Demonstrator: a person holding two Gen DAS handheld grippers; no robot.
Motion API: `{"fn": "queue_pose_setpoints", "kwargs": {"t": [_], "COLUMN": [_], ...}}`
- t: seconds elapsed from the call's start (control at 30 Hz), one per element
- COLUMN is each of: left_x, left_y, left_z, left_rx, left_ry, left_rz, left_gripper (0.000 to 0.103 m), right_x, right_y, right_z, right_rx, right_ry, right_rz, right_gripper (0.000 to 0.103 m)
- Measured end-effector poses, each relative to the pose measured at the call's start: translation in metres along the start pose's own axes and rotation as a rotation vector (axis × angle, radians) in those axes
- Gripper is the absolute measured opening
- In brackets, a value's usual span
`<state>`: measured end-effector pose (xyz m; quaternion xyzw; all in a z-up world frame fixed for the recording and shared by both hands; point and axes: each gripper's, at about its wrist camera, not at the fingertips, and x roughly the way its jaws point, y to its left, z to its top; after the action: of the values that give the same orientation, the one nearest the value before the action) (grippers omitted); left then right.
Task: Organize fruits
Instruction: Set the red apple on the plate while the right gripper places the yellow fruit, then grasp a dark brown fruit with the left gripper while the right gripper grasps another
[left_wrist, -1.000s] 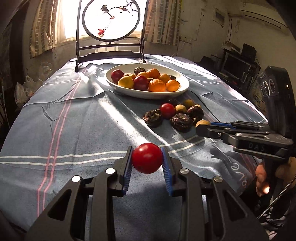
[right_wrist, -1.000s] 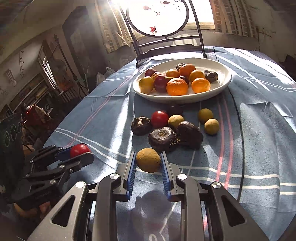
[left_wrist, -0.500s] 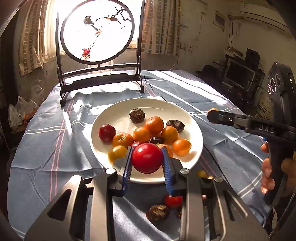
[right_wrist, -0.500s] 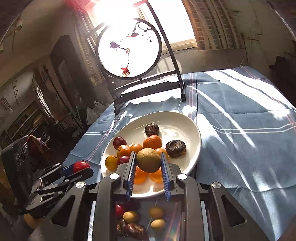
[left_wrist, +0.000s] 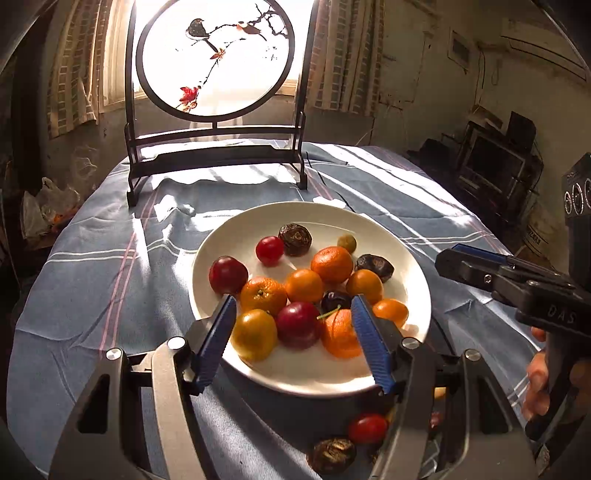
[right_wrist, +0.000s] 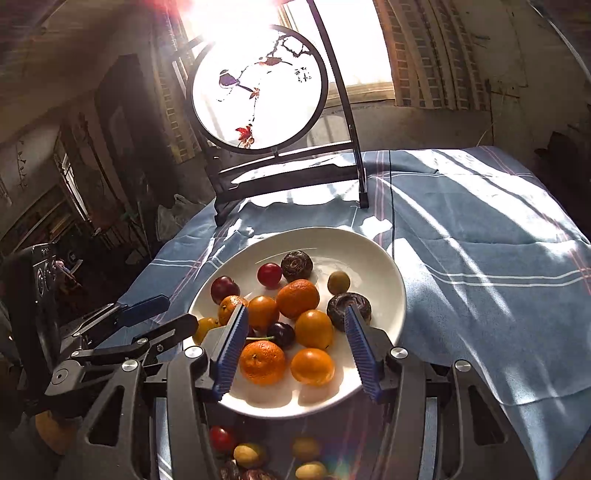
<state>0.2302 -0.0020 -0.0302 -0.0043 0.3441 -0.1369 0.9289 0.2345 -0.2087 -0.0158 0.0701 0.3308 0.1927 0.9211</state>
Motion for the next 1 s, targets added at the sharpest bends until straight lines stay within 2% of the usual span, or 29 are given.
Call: {"fn": "queue_pose_setpoints", "kwargs": {"t": [0.03, 0.17, 0.33, 0.47, 0.5, 0.57, 0.8, 0.9, 1.0], "left_x": [-0.008, -0.023, -0.027, -0.022, -0.017, -0.006, 0.015, 0.013, -0.004], "left_y": [0.000, -0.009, -0.014, -0.022, -0.025, -0.029, -0.038, -0.036, -0.026], "left_z": [-0.012, -0.061, -0.090, -0.090, -0.089, -0.088, -0.083, -0.082, -0.078], "left_rx": [0.004, 0.075, 0.119, 0.168, 0.189, 0.210, 0.261, 0.249, 0.188], "left_ry": [0.006, 0.073, 0.116, 0.136, 0.149, 0.190, 0.254, 0.242, 0.156], "left_rz": [-0.010, 0.009, 0.083, 0.109, 0.114, 0.102, 0.074, 0.051, 0.049], "left_gripper": [0.069, 0.069, 0.069, 0.068, 0.066, 0.052, 0.044, 0.035, 0.035], "right_x": [-0.009, -0.038, -0.056, -0.058, -0.058, -0.057, -0.051, -0.047, -0.043], "right_y": [0.000, -0.006, -0.012, -0.013, -0.012, -0.010, -0.011, -0.003, 0.011], "right_z": [-0.011, -0.058, -0.100, -0.107, -0.107, -0.107, -0.108, -0.109, -0.110], "right_rx": [-0.002, 0.050, 0.074, 0.069, 0.061, 0.052, 0.051, 0.012, -0.052], "right_ry": [0.001, 0.000, -0.026, -0.035, -0.038, -0.033, -0.002, 0.024, 0.048], "right_rz": [0.005, 0.027, 0.004, -0.015, -0.017, -0.019, 0.012, 0.014, 0.000], "right_gripper": [0.055, 0.058, 0.058, 0.058, 0.058, 0.058, 0.058, 0.058, 0.058]}}
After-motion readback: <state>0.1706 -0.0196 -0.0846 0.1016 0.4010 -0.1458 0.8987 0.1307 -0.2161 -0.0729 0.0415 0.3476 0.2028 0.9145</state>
